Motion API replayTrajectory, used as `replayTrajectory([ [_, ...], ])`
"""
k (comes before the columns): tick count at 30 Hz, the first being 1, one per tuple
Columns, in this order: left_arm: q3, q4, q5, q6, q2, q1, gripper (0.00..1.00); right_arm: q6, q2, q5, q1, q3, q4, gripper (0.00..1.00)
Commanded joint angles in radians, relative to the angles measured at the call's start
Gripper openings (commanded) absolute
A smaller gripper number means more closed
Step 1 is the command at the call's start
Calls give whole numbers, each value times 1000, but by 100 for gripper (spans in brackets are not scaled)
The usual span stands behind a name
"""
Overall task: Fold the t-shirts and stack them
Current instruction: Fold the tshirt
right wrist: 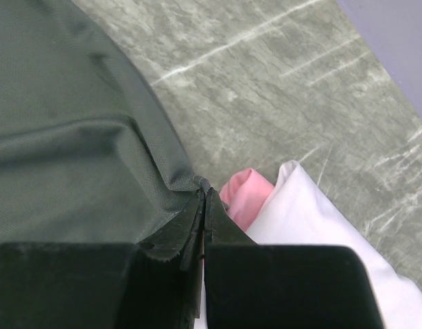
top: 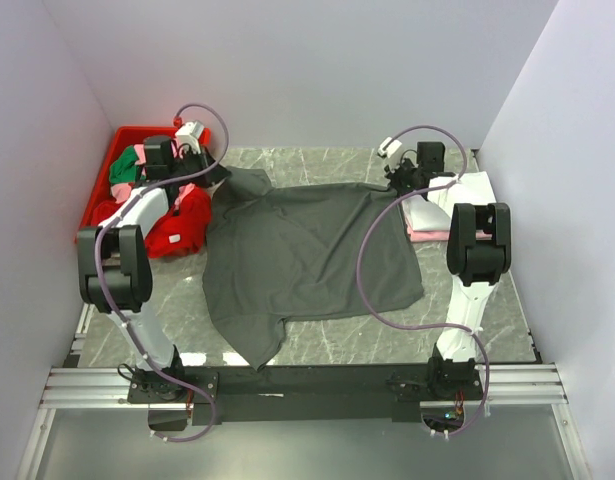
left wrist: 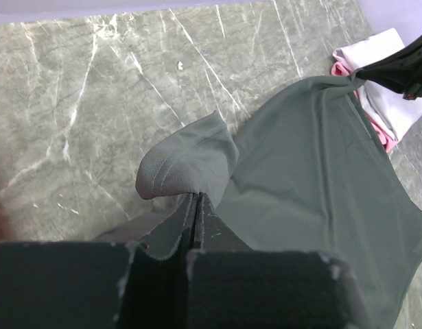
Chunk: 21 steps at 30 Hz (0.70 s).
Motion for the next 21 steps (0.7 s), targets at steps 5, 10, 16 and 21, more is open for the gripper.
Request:
replayTrajectory([
  [5,-60,4,-7,31,-115,2,1,25,-55,-2,-40,-9,52,0],
  [10,-85,-10,-18,37,-147,4,1,28,-64,-16,-52,-23,57,0],
  [16,-117,-11,-7,30,-178,2,1,9,-89,-61,-61,-58,48,0],
  [21,-149,-25,-15,37,-210,4,1,-1,-107,-82,-64,-95,54,0],
])
